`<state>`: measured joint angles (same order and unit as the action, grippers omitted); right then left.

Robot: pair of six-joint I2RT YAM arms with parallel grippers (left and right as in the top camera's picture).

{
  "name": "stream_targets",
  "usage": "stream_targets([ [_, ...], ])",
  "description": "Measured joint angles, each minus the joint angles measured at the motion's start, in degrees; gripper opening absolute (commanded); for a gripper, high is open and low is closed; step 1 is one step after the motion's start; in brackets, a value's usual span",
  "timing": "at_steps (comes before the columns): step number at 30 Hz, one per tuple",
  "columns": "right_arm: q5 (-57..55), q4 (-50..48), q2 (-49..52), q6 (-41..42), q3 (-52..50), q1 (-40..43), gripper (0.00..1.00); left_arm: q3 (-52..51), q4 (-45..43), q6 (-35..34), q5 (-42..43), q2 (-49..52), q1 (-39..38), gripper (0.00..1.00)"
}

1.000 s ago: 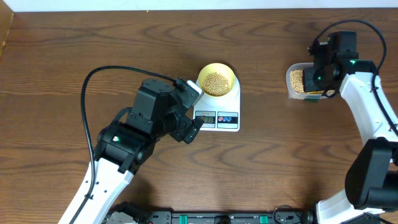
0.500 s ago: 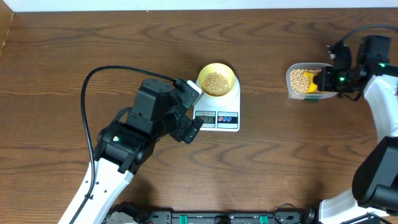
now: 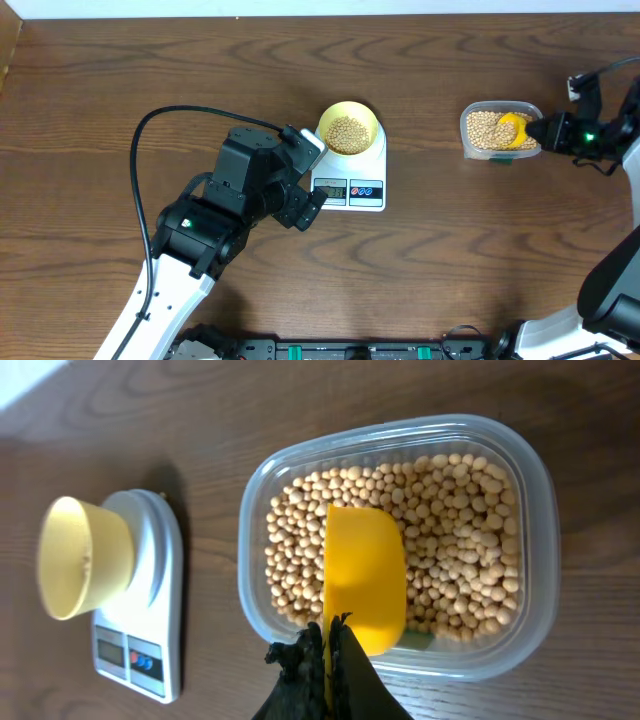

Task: Scoop item into bowl and weigh 50g on scale
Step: 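Dip the scoop into the chickpeas with the right gripper, then lift the scoop and carry it left over the yellow bowl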

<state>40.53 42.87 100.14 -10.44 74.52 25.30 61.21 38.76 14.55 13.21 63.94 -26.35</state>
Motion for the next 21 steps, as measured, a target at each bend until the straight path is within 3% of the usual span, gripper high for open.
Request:
stream_targets([
  [21, 21.7, 0.0, 0.0, -1.3, -1.2, 6.6, 0.01, 0.0, 0.0, 0.0, 0.0, 0.0, 0.0, 0.90],
])
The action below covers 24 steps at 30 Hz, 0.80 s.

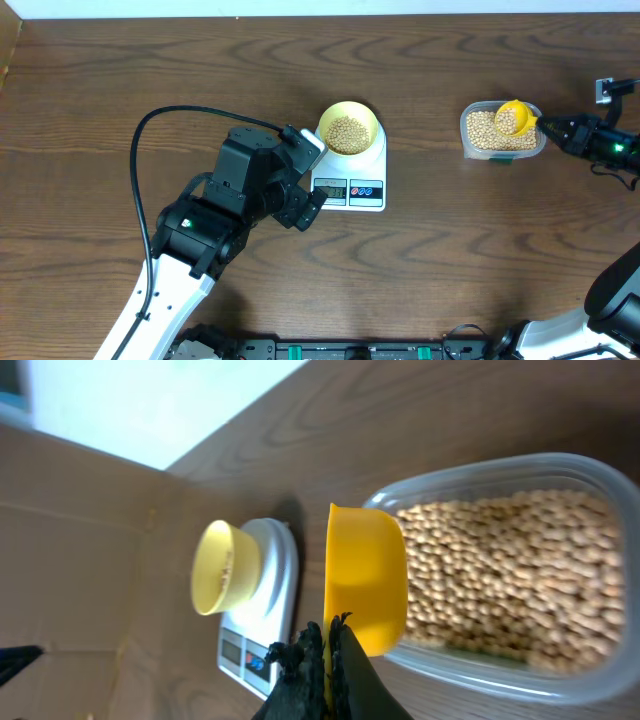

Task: Scoop item into bowl and weigh 50g on scale
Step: 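Lift the scoop and carry it left over the yellow bowl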

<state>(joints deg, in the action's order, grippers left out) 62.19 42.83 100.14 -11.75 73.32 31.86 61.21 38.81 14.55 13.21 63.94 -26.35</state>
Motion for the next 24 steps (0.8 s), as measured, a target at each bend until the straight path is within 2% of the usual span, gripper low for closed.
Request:
stream_targets([
  [13, 9.2, -0.5, 0.0, 3.3, 0.0, -0.5, 0.01, 0.0, 0.0, 0.0, 0.0, 0.0, 0.0, 0.90],
  [24, 12.1, -3.9, 0.0, 11.0, 0.0, -6.1, 0.01, 0.0, 0.0, 0.0, 0.0, 0.0, 0.0, 0.90],
])
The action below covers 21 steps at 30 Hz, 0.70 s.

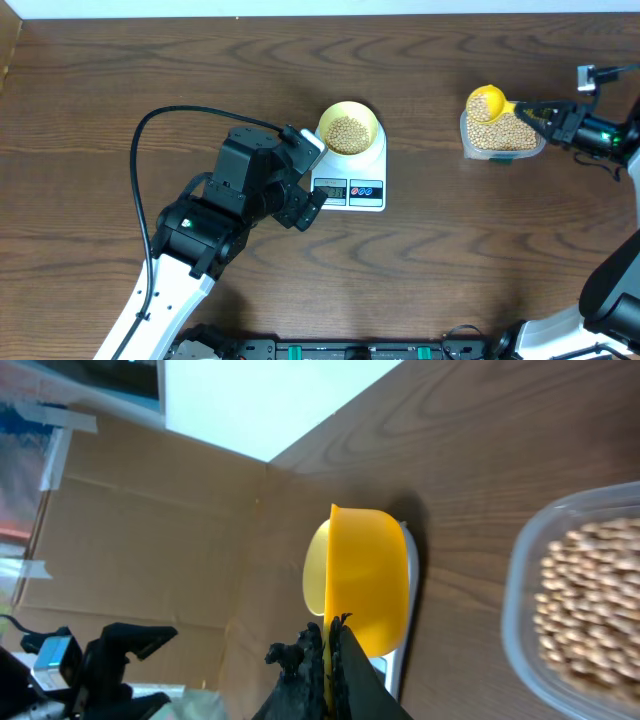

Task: Scoop item into bowl and weigh 50g on scale
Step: 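Lift the scoop and carry it left over the yellow bowl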

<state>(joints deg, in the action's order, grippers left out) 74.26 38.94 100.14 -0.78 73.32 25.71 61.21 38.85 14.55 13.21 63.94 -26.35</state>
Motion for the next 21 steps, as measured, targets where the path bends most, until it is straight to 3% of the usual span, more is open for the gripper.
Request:
stream_targets([
  [10, -3.0, -5.2, 0.0, 8.4, 0.0, -8.8, 0.01, 0.0, 0.0, 0.0, 0.0, 0.0, 0.0, 0.90],
  [21, -7.0, -19.9, 0.0, 26.1, -0.3, -18.1, 0.01, 0.0, 0.1, 0.0, 0.0, 0.0, 0.0, 0.90],
])
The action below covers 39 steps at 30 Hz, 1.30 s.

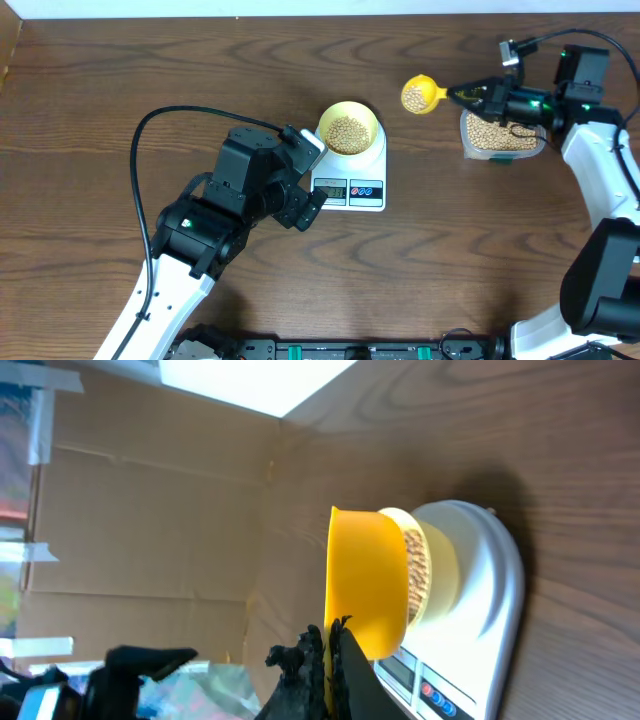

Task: Scoop item into bowl and weigh 50g on scale
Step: 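Lift the scoop and carry it left over the yellow bowl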

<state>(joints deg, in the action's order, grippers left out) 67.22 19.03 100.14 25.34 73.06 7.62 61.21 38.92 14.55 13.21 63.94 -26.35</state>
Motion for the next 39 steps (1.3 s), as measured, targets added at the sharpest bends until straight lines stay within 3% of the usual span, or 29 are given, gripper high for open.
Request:
stream_targets([
  [18, -8.8, -7.9, 0.0, 10.1, 0.0, -11.8, 0.01, 0.0, 0.0, 0.0, 0.0, 0.0, 0.0, 0.90],
  [30, -14.2, -7.9, 0.0, 9.8, 0.0, -14.7, 0.01, 0.0, 0.0, 0.0, 0.0, 0.0, 0.0, 0.90],
  [39, -17.6, -7.8, 0.0, 4.0, 0.0, -16.0, 0.01, 0.0, 0.0, 0.0, 0.0, 0.0, 0.0, 0.90],
])
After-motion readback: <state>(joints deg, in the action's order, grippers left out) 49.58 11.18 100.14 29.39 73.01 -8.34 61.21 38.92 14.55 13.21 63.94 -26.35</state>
